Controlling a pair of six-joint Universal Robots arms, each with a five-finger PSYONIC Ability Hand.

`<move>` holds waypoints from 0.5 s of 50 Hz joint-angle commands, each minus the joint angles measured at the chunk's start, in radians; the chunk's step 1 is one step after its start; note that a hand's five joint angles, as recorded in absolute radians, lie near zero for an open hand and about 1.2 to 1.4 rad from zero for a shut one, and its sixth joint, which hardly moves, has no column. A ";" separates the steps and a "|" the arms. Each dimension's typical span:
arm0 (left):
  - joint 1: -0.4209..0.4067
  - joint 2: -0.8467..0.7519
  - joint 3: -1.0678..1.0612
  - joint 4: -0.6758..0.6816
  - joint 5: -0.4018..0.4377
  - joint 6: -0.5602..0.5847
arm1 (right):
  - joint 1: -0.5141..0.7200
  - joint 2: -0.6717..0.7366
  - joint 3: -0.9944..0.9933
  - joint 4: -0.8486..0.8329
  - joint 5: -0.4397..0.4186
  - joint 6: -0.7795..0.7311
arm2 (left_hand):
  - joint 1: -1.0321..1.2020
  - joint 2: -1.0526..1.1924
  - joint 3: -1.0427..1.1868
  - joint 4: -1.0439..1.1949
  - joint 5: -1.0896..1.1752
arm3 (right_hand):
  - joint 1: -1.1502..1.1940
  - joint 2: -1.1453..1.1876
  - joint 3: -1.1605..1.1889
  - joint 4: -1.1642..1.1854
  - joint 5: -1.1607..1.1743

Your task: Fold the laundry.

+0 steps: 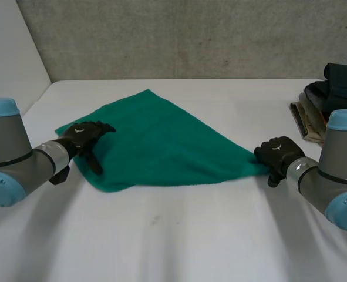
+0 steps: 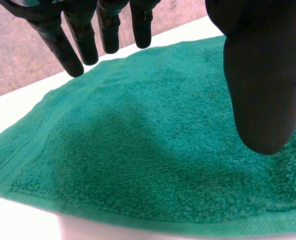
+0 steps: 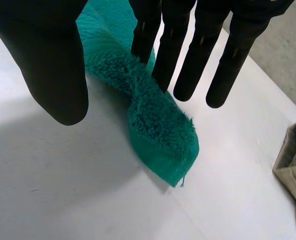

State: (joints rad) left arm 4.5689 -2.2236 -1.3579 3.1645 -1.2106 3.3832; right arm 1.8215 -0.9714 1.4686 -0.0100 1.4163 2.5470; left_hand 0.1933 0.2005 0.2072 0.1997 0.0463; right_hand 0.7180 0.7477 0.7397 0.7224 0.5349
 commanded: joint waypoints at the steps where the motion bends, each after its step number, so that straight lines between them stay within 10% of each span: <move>1: -0.005 0.007 -0.006 0.000 0.005 0.001 | -0.005 0.020 -0.017 -0.016 0.001 0.044 | -0.019 -0.026 -0.033 -0.025 -0.046 | 0.676 0.646 0.654 0.671 0.684; 14: 0.012 0.081 -0.067 0.002 0.017 -0.004 | -0.071 -0.027 -0.092 -0.067 -0.007 0.035 | -0.019 -0.026 -0.033 -0.025 -0.046 | 0.678 0.649 0.657 0.674 0.687; 25: 0.005 0.093 -0.073 0.009 0.032 -0.012 | -0.027 0.207 -0.517 -0.196 -0.031 0.111 | -0.019 -0.026 -0.033 -0.025 -0.046 | 0.678 0.649 0.657 0.674 0.687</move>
State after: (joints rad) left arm 4.5803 -2.1291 -1.4348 3.1724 -1.1804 3.3734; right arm 1.7700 -0.8977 1.1701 -0.1472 1.3934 2.5954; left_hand 0.1933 0.2005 0.2072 0.1997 0.0463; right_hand 1.1208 1.1773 1.1874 1.1965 0.9992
